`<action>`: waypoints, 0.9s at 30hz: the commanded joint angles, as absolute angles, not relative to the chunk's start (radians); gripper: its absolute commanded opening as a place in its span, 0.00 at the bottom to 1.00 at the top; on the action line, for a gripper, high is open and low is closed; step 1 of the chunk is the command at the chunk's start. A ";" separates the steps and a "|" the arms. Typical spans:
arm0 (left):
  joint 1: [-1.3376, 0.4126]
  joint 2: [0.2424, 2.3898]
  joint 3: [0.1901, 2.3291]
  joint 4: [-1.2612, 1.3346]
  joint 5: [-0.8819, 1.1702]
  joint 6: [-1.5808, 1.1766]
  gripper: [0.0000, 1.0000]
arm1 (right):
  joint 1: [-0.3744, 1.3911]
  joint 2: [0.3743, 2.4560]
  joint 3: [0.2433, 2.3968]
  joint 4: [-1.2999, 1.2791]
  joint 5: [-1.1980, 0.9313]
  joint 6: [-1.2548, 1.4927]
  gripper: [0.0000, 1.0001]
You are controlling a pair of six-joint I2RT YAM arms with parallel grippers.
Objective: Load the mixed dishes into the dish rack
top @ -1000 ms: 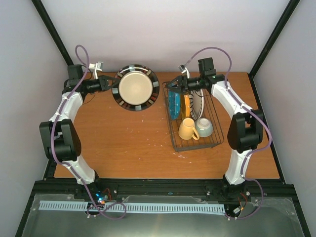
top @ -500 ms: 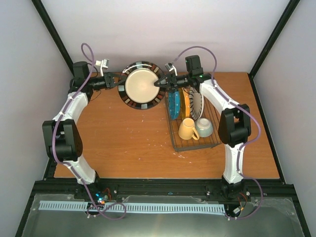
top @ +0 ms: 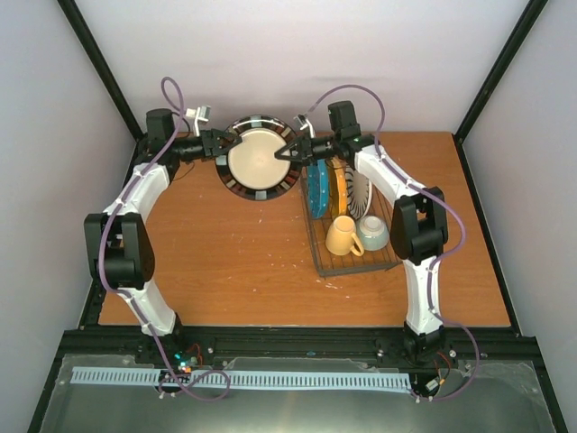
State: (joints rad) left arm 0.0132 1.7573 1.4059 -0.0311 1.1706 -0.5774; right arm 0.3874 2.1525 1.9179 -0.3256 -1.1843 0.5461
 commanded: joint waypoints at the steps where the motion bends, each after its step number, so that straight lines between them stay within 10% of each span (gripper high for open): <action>1: -0.038 1.768 1.524 -0.188 1.200 -0.457 0.50 | 0.407 2.074 1.968 -0.296 -1.169 0.563 0.03; 5: -0.038 1.805 1.680 -0.429 1.114 -0.319 0.98 | 0.372 2.035 1.981 -0.280 -1.097 0.593 0.03; 15: -0.038 1.702 1.835 -0.504 0.538 -0.177 1.00 | 0.247 1.913 2.167 -0.643 -0.593 0.385 0.03; 27: -0.038 1.725 1.834 -0.551 0.289 -0.111 1.00 | 0.167 1.535 1.771 -0.656 0.252 0.202 0.03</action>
State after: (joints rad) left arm -0.0414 1.7020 1.8214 -0.5133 0.3538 -0.1490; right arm 0.1478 1.6283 1.8191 -0.7391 0.0025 0.2764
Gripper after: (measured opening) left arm 0.993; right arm 0.120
